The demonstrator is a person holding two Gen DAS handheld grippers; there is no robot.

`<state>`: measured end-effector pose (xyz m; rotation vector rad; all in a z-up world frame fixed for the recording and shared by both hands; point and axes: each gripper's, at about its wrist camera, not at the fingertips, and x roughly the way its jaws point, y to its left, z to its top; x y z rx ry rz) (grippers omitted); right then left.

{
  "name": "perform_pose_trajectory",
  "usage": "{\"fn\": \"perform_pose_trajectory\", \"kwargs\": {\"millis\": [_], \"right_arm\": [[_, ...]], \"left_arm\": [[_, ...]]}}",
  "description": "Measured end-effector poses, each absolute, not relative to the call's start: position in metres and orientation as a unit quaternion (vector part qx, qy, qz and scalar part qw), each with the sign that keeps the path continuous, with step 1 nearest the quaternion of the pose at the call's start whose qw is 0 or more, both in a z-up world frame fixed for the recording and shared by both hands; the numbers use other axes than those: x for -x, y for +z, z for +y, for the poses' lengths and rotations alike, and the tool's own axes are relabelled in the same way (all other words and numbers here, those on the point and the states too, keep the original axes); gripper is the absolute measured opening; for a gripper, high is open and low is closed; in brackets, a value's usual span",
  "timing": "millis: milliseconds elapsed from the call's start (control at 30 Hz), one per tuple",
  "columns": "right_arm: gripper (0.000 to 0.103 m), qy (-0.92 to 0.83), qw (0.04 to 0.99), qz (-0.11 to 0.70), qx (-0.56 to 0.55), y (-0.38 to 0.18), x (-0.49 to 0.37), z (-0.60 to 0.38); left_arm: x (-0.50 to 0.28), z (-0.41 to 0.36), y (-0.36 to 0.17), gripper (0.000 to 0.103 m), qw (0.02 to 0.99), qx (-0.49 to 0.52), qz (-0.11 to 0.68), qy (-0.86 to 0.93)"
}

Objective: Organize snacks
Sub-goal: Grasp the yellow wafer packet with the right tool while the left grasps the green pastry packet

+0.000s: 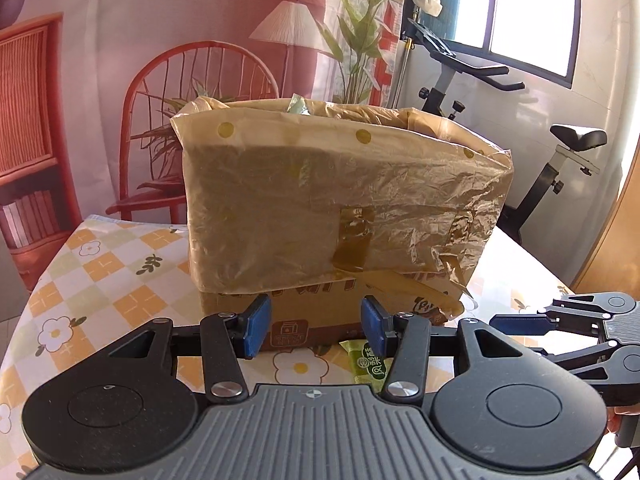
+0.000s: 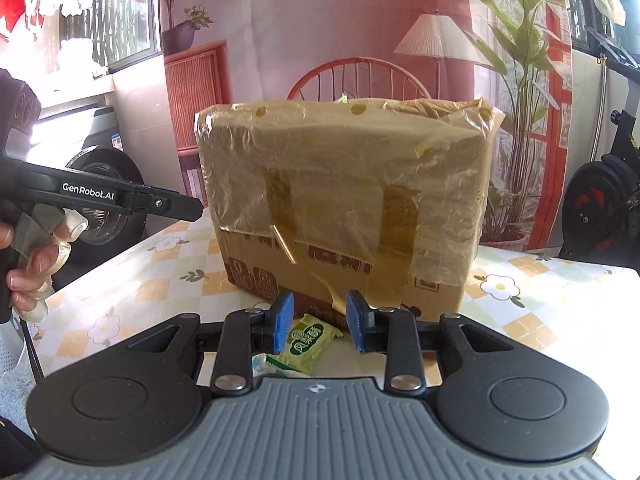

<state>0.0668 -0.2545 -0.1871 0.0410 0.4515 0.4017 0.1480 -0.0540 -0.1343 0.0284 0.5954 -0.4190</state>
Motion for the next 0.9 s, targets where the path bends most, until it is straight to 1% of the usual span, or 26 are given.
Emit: {"fn": "perform_pose_trajectory", "kwargs": {"millis": [33, 67, 100, 200, 300, 333, 433, 533, 667, 700, 733, 833, 900], "right_arm": [[0.048, 0.206, 0.949, 0.239, -0.013, -0.196, -0.068, -0.254], [0.052, 0.214, 0.943, 0.255, -0.003, -0.202, -0.071, -0.253], [0.054, 0.223, 0.935, 0.274, 0.019, -0.211, -0.073, -0.25], [0.055, 0.238, 0.917, 0.309, 0.088, -0.231, -0.076, -0.242], [0.062, 0.253, 0.902, 0.323, 0.136, -0.245, -0.076, -0.235], [0.063, 0.257, 0.898, 0.326, 0.149, -0.25, -0.076, -0.233], [0.063, 0.263, 0.889, 0.337, 0.164, -0.259, -0.082, -0.23], [0.063, 0.265, 0.893, 0.335, 0.144, -0.263, -0.092, -0.233], [0.059, 0.27, 0.897, 0.339, 0.082, -0.267, -0.102, -0.243], [0.051, 0.268, 0.9, 0.334, 0.078, -0.268, -0.101, -0.244], [0.041, 0.265, 0.903, 0.33, 0.069, -0.267, -0.101, -0.246], [0.037, 0.263, 0.907, 0.327, 0.036, -0.266, -0.099, -0.253], [0.036, 0.262, 0.911, 0.318, 0.027, -0.266, -0.095, -0.255]], "left_arm": [[-0.149, -0.055, -0.138, 0.052, 0.933, -0.013, 0.295, -0.206], [-0.149, -0.056, -0.143, 0.052, 0.931, -0.012, 0.301, -0.206], [-0.15, -0.056, -0.146, 0.052, 0.93, -0.011, 0.305, -0.206], [-0.151, -0.06, -0.154, 0.052, 0.927, -0.013, 0.314, -0.206], [-0.151, -0.065, -0.159, 0.052, 0.925, -0.017, 0.321, -0.205], [-0.152, -0.065, -0.16, 0.052, 0.924, -0.018, 0.322, -0.205], [-0.151, -0.065, -0.162, 0.052, 0.923, -0.021, 0.325, -0.204], [-0.152, -0.067, -0.163, 0.052, 0.922, -0.021, 0.328, -0.205], [-0.153, -0.068, -0.165, 0.052, 0.922, -0.024, 0.33, -0.203], [-0.153, -0.068, -0.165, 0.052, 0.922, -0.024, 0.33, -0.202], [-0.154, -0.068, -0.165, 0.052, 0.922, -0.024, 0.331, -0.201], [-0.156, -0.069, -0.168, 0.052, 0.92, -0.02, 0.335, -0.201], [-0.157, -0.073, -0.172, 0.052, 0.919, -0.024, 0.337, -0.202]]}}
